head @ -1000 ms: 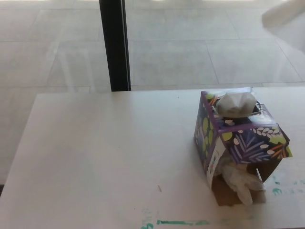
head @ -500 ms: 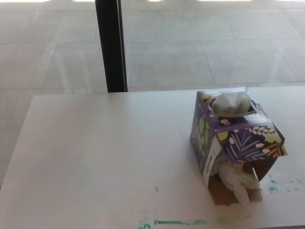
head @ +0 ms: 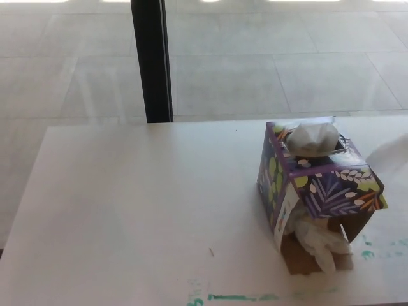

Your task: The robot uses its right hand to pull out a tissue from the tissue box kept in the middle of the desk and put it on the right side

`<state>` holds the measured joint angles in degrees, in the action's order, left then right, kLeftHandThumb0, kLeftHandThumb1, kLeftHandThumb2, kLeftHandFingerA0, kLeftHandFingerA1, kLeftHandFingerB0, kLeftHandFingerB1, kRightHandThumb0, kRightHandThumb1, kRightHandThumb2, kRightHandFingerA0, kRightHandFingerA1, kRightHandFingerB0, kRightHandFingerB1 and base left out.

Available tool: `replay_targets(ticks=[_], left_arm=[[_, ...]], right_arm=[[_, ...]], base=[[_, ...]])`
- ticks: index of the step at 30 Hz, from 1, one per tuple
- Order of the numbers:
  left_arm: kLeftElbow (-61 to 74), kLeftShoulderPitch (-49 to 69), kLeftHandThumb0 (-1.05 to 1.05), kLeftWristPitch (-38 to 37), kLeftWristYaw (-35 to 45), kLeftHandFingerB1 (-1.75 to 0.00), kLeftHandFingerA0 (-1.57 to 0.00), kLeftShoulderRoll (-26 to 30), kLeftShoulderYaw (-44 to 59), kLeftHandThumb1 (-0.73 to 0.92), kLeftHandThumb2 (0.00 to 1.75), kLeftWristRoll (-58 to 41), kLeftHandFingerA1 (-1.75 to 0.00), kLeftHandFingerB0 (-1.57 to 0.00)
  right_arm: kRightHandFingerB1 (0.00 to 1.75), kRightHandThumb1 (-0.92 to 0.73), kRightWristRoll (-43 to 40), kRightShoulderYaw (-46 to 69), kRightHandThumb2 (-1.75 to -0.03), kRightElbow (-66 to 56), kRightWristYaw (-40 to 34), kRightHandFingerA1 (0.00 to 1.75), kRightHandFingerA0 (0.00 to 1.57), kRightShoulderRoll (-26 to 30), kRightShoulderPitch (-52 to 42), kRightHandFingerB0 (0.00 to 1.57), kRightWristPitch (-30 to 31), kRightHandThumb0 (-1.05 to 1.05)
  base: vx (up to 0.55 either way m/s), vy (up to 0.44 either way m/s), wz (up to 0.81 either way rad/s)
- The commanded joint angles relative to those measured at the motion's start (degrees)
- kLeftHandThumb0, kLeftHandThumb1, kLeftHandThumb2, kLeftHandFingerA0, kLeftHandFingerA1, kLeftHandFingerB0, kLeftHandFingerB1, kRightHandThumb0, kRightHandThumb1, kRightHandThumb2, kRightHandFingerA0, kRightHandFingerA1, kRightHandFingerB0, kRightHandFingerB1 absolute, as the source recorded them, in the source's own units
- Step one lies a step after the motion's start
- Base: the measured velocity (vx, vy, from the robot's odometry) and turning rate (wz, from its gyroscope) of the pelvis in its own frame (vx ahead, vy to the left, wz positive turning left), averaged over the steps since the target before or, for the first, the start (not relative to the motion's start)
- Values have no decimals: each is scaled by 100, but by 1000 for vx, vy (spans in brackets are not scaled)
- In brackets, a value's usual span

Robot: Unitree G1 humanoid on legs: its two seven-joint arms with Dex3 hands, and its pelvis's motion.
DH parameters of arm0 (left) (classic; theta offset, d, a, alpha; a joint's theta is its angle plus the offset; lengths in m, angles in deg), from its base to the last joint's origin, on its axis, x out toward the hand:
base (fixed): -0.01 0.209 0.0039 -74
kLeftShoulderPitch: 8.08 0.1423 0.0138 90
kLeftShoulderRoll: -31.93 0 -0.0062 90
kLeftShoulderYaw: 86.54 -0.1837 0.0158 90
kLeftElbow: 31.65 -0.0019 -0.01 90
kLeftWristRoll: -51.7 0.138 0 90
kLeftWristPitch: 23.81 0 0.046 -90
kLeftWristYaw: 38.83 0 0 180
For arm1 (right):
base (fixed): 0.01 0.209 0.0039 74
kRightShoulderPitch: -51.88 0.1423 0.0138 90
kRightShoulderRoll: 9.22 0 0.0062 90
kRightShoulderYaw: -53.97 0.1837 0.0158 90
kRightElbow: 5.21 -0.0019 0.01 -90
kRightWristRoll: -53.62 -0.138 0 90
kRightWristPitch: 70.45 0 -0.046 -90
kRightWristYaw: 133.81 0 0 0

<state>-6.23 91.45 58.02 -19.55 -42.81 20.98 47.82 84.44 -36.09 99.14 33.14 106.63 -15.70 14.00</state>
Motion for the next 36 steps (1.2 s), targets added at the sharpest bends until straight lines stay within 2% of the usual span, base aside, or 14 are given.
replay_targets(ticks=[1,2,4,7,9,10,15,16,17,20,21,31,33,36], left_arm=[[-51,-43,-87,-82,-96,-42,-66,-39,37,92,77,-85,-53,-52],[-63,-55,-87,-65,-94,-42,-66,-41,39,92,77,-87,-53,-52],[-39,-39,-89,-83,-67,-43,-66,-45,57,92,77,-110,-55,-52],[-6,-37,-88,-90,-87,-43,-66,-52,70,92,77,-120,-55,-53],[-43,-51,-90,-80,-93,-45,-63,-66,71,92,75,-119,-52,-54],[-30,-36,-94,-81,-97,-48,-63,-78,76,79,93,-125,-57,-48],[31,-23,-87,-86,-89,-45,-64,-82,54,92,78,-101,-55,-50],[-7,-36,-87,-94,-90,-44,-65,-82,57,92,77,-100,-55,-50],[0,-32,-93,-99,-97,-49,-63,-90,56,81,93,-98,-58,-48],[13,-24,-88,-104,-126,-45,-64,-92,60,92,78,-93,-54,-51],[-14,-22,-87,-102,-118,-43,-65,-93,61,92,78,-93,-53,-52],[-22,-3,-87,-56,-79,-43,-66,-67,83,92,77,-109,-54,-53],[-39,-11,-93,-47,-95,-49,-64,-68,85,80,93,-108,-57,-49],[-52,-31,-87,-41,-89,-43,-66,-39,88,92,77,-105,-53,-53]], right_arm=[[135,-71,702,-707,-68,144,1180,166,85,210,-458,64,939,-22],[135,-71,840,-837,-68,236,1235,166,85,263,-470,64,997,-22],[86,-72,1284,-1326,-65,683,1607,136,80,448,-515,77,1187,-30],[94,-71,1387,-1554,-70,823,1625,145,83,504,-473,78,1266,-31],[79,-77,1619,-1784,-69,742,1688,150,75,551,-512,72,1359,-34],[67,-78,1703,-1895,-65,640,1906,140,75,555,-485,70,1516,-35],[29,-61,1999,-2305,-59,393,2302,127,71,572,-390,25,1719,-37],[22,-57,2051,-2348,-60,318,2445,69,20,582,-370,9,1808,-44],[0,-43,2159,-2440,-75,223,2644,13,0,638,-298,0,1822,-81],[0,-48,2125,-2475,-81,125,2844,10,0,667,-230,0,1821,-84],[0,-47,2217,-2495,-56,-150,3094,0,0,835,-184,0,1737,-87],[0,-52,1725,-2113,-57,-618,4059,0,0,1203,188,0,1631,-96],[0,-50,1566,-1981,-57,-682,4208,0,0,1232,220,0,1688,-95],[0,-46,1063,-1511,-55,-711,4339,0,0,1327,336,0,1755,-84]], base=[[0,0,0],[0,0,0],[0,0,0],[0,0,0],[0,0,0],[0,0,0],[0,0,0],[0,0,0],[0,0,0],[0,0,0],[0,0,0],[0,0,0],[0,0,0],[0,0,0]])
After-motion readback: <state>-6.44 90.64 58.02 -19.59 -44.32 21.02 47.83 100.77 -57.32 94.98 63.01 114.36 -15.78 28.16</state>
